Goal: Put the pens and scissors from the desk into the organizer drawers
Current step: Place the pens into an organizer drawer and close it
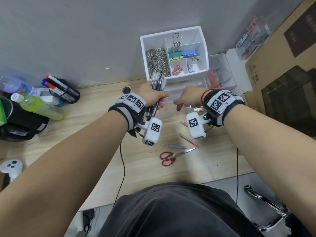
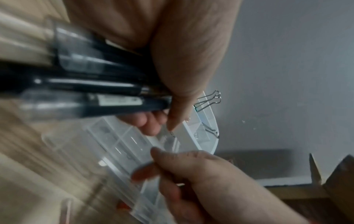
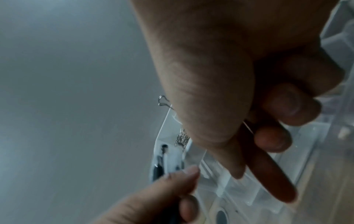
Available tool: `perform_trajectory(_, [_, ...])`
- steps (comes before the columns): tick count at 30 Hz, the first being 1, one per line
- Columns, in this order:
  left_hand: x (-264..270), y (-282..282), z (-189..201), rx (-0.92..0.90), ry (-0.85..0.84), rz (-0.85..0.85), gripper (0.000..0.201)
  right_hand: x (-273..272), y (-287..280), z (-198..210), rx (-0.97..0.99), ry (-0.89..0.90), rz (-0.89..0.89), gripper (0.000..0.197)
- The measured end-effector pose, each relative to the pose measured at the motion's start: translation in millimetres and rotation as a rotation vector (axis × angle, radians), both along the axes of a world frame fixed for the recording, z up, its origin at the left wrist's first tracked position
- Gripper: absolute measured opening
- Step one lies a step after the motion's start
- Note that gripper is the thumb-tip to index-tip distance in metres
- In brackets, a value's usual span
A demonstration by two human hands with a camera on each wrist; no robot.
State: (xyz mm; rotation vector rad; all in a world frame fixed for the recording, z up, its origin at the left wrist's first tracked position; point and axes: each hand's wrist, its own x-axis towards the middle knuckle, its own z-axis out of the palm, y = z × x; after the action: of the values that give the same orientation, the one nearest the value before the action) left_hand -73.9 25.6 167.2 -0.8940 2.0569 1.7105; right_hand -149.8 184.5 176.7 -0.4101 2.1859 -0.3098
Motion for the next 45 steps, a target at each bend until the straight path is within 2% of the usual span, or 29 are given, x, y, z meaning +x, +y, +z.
perform_trajectory(5, [-9, 18, 5, 0.281, -0.249, -0.061, 0.013, -2, 0, 0, -0.326, -0.405, -0.503, 0.054])
perform_trajectory(7, [-11, 23, 5, 0.322, -0.311, -0.089, 0.012, 2, -2, 2, -0.355, -0.49, -0.527, 0.065])
perform_trajectory(8, [-12, 25, 4, 0.332, -0.316, -0.103, 0.01, 3, -3, 2, -0.366, -0.519, -0.513, 0.064])
perform_trajectory(11, [-11, 32, 12, 0.388, -0.304, -0.159, 0.009, 10, -9, -1, -0.369, -0.599, -0.486, 0.045])
perform_trajectory(13, [-11, 33, 15, 0.434, -0.307, -0.169, 0.013, 9, -18, -8, -0.334, -0.629, -0.499, 0.043])
perform_trajectory(16, [-12, 27, 15, 0.514, -0.301, -0.163, 0.024, -4, -26, -30, -0.29, -0.523, -0.463, 0.061])
perform_trajectory(19, [-10, 18, 13, 0.554, -0.286, -0.163, 0.035, -14, -32, -47, -0.29, -0.504, -0.466, 0.036])
perform_trajectory(20, [-10, 13, 10, 0.541, -0.276, -0.16, 0.037, -9, -34, -38, -0.282, -0.491, -0.475, 0.031])
perform_trajectory(24, [-11, -2, 1, 0.173, -0.216, -0.197, 0.048, -9, -33, -42, -0.261, -0.381, -0.552, 0.025])
perform_trajectory(28, [-9, -18, -9, -0.195, -0.075, -0.063, 0.015, -14, -30, -51, -0.252, -0.213, -0.482, 0.036])
perform_trajectory(30, [-7, -24, -16, -0.285, -0.117, -0.033, 0.018, -13, -29, -54, -0.295, -0.192, -0.463, 0.037])
perform_trajectory(33, [-4, -25, -21, -0.212, -0.199, -0.015, 0.029, -8, -30, -54, -0.335, -0.204, -0.358, 0.035])
perform_trajectory(37, [-1, -20, -21, -0.177, -0.198, -0.024, 0.032, -9, -31, -47, -0.212, -0.025, -0.193, 0.039])
perform_trajectory(39, [-1, -20, -22, -0.182, -0.199, -0.02, 0.032, -12, -29, -44, -0.205, 0.059, -0.192, 0.038])
perform_trajectory(45, [1, -16, -23, -0.235, -0.205, -0.062, 0.038, -12, -23, -54, -0.26, 0.089, -0.243, 0.032])
